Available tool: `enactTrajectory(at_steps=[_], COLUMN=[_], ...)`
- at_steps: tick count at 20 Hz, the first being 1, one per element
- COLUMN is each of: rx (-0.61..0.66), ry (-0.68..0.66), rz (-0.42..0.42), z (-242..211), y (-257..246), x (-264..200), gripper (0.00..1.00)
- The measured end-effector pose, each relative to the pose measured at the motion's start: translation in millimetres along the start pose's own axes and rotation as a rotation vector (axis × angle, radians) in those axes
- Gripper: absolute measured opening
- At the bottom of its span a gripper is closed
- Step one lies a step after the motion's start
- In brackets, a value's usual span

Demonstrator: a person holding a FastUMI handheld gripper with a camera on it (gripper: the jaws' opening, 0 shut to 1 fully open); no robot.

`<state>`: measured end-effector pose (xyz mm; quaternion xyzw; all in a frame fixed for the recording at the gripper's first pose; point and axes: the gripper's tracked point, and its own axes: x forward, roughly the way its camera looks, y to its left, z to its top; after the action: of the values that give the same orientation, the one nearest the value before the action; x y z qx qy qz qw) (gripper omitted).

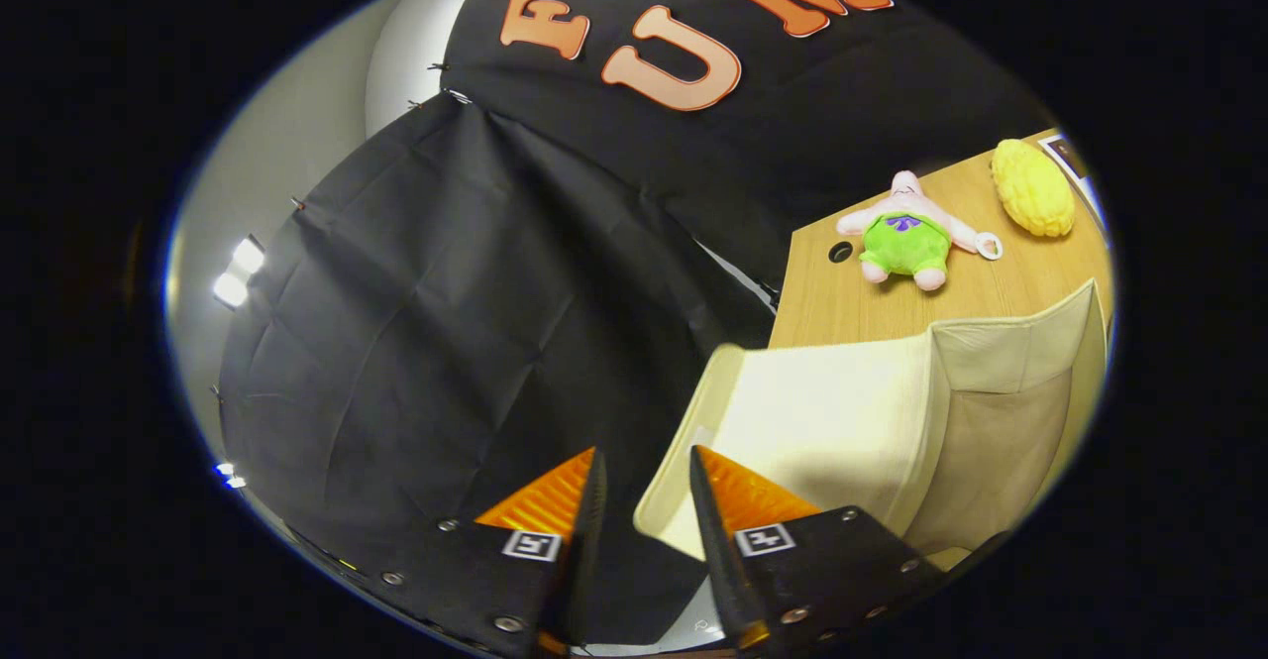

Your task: Open the storage box then place both shoes into the box .Put the left shoe in first, then the right shoe, with the right side of both shoes facing outward in a uniform manner.

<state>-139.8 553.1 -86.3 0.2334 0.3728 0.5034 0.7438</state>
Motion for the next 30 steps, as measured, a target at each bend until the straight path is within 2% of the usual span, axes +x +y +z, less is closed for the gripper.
enactTrajectory(at_steps=[1,3,7,14,19,26,30], rx=[-0.011,-0.022,-0.075,-0.118,-0.137,-0.095,-0.071], ry=[-0.014,-0.048,-0.143,-0.315,-0.422,-0.437,-0.395], rz=[-0.026,-0.065,-0.154,-0.399,-0.616,-0.834,-0.895], z=[2.0,6.3,30.2,69.7,88.5,69.6,50.7], y=[-7.3,-22.8,-61.3,-157.6,-224.0,-306.3,-340.5], x=[-2.7,-11.6,-47.8,-139.9,-209.6,-270.4,-279.1], gripper=[0.74,0.97,0.98,0.98,0.98,0.98,0.98])
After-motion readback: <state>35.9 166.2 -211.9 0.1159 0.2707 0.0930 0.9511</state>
